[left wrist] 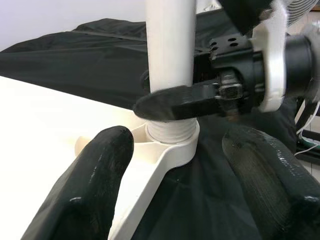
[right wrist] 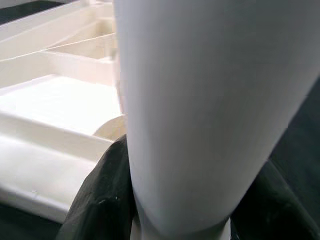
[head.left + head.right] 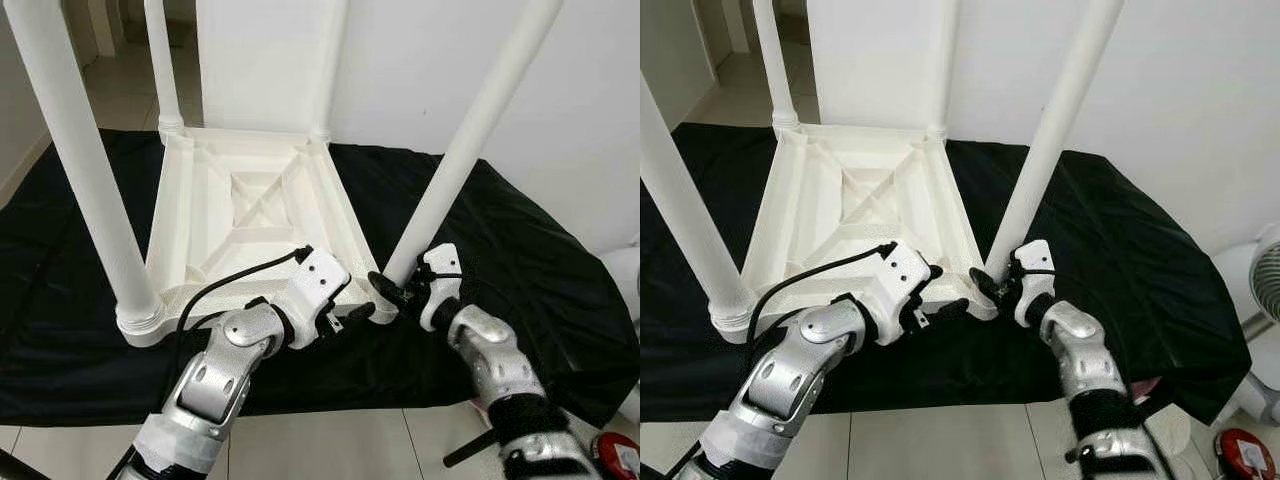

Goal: Building children table

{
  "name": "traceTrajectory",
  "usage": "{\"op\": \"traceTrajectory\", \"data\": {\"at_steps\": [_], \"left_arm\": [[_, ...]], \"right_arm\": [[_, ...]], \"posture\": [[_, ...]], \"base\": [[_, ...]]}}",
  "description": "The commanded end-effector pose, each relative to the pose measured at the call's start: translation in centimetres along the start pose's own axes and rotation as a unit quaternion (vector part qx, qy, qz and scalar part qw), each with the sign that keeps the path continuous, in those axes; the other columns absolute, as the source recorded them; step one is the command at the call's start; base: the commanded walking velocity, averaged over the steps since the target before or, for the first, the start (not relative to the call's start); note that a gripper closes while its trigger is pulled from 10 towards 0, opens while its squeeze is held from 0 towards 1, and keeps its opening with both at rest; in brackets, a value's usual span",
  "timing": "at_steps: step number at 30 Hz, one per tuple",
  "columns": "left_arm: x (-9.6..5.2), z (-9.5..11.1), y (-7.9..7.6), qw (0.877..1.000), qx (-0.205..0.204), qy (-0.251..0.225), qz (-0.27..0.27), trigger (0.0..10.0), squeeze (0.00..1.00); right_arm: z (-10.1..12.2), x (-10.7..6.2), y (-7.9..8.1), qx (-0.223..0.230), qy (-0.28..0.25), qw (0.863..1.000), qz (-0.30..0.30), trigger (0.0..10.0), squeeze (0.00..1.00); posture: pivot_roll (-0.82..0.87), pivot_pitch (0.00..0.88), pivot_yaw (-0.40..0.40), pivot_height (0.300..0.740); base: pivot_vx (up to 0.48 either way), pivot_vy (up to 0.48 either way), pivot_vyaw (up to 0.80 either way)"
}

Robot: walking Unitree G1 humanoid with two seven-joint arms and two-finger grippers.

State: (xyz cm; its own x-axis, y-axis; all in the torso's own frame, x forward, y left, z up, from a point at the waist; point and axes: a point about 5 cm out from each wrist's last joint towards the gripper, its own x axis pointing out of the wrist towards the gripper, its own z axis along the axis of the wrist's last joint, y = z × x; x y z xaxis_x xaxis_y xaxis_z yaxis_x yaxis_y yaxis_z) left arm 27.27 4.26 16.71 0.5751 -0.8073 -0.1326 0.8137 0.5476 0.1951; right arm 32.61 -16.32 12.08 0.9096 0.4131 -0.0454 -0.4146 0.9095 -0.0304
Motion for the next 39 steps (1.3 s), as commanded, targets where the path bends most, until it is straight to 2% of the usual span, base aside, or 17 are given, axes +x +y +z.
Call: {"op": "traceTrajectory", "data": {"at_steps": [1,2,4,7,8,10,11,13,15,17,18,19,20,29,35,36,39], "left_arm": [[0.2,0.0,-0.3,1.000,-0.001,0.002,0.011,10.0,0.00],[0.2,0.0,-0.3,1.000,-0.001,0.002,0.011,10.0,0.00],[0.2,0.0,-0.4,1.000,-0.002,0.002,0.009,10.0,0.00],[0.2,0.0,-0.4,1.000,-0.002,0.002,0.008,10.0,0.00],[0.3,0.0,-0.4,1.000,-0.002,0.002,0.007,10.0,0.00],[0.3,0.0,-0.4,1.000,-0.002,0.002,0.007,10.0,0.00],[0.3,-0.1,-0.4,1.000,-0.001,0.002,0.006,10.0,0.00],[0.3,-0.1,-0.4,1.000,-0.001,0.002,0.006,10.0,0.00],[0.3,0.0,-0.5,1.000,-0.001,0.002,0.005,10.0,0.00],[0.3,0.0,-0.5,1.000,-0.001,0.002,0.004,10.0,0.00],[0.3,0.0,-0.5,1.000,-0.001,0.002,0.004,10.0,0.00],[0.3,0.0,-0.5,1.000,-0.001,0.002,0.004,10.0,0.00],[0.4,0.0,-0.5,1.000,-0.001,0.002,0.004,10.0,0.00],[0.3,0.0,-0.5,1.000,-0.001,0.001,0.007,10.0,0.00],[0.3,0.0,-0.4,1.000,-0.001,0.002,0.009,10.0,0.00],[0.3,0.0,-0.3,1.000,-0.001,0.002,0.010,10.0,0.00],[0.3,0.1,-0.1,1.000,-0.001,0.001,0.012,10.0,0.00]], "right_arm": [[-0.8,-1.2,-1.9,0.007,0.028,0.992,-0.120,10.0,0.00],[-0.8,-1.2,-1.9,0.007,0.028,0.992,-0.120,10.0,0.00],[-0.9,-1.7,-1.6,0.005,0.027,0.979,-0.200,10.0,0.00],[-1.0,-1.8,-1.5,0.002,0.026,0.975,-0.219,10.0,0.00],[-1.2,-2.1,-0.7,-0.002,0.028,0.967,-0.251,10.0,0.00],[-1.2,-2.1,-0.7,-0.002,0.028,0.967,-0.251,10.0,0.00],[-1.5,-2.2,0.3,0.005,0.033,0.959,-0.281,10.0,0.00],[-1.5,-2.2,0.3,0.005,0.033,0.959,-0.281,10.0,0.00],[-1.8,-2.3,2.1,0.019,0.043,0.951,-0.307,10.0,0.00],[-1.7,-2.3,2.3,0.023,0.043,0.949,-0.310,10.0,0.00],[-1.6,-2.4,2.2,0.021,0.043,0.949,-0.313,10.0,0.12],[-1.6,-2.4,2.2,0.021,0.043,0.949,-0.313,10.0,0.12],[-1.5,-2.5,2.2,0.028,0.038,0.949,-0.312,10.0,1.00],[-0.4,-2.7,2.3,0.047,-0.024,0.958,-0.281,10.0,1.00],[-0.3,-2.7,0.9,0.066,-0.041,0.980,-0.185,10.0,0.99],[-0.1,-2.7,0.5,0.061,-0.046,0.986,-0.148,10.0,0.00],[0.3,-2.5,-0.3,0.043,-0.049,0.994,-0.083,10.0,0.00]], "posture": [[0.00,0.000,-0.112,0.740],[0.00,0.000,-0.112,0.740],[0.00,0.000,-0.112,0.740],[0.00,0.000,-0.112,0.740],[0.00,0.000,-0.113,0.740],[0.00,0.000,-0.113,0.740],[0.00,0.000,-0.114,0.740],[0.00,0.000,-0.114,0.740],[0.00,0.000,-0.115,0.740],[0.00,0.000,-0.115,0.740],[0.00,0.000,-0.115,0.740],[0.00,0.000,-0.115,0.740],[0.00,0.000,-0.117,0.740],[0.00,0.000,-0.122,0.740],[0.00,0.000,-0.120,0.740],[0.00,0.000,-0.118,0.740],[0.00,0.000,-0.112,0.740]], "base": [[0.000,0.000,0.00],[0.000,0.000,0.00],[0.000,0.000,0.00],[0.000,0.000,0.00],[0.000,0.000,0.00],[0.000,0.000,0.00],[0.000,0.000,0.00],[0.000,0.000,0.00],[0.000,0.000,0.00],[0.000,0.000,0.00],[0.000,0.000,0.00],[0.000,0.000,0.00],[0.000,0.000,0.00],[0.000,0.000,0.00],[0.000,0.000,0.00],[0.000,0.000,0.00],[0.000,0.000,0.00]]}}
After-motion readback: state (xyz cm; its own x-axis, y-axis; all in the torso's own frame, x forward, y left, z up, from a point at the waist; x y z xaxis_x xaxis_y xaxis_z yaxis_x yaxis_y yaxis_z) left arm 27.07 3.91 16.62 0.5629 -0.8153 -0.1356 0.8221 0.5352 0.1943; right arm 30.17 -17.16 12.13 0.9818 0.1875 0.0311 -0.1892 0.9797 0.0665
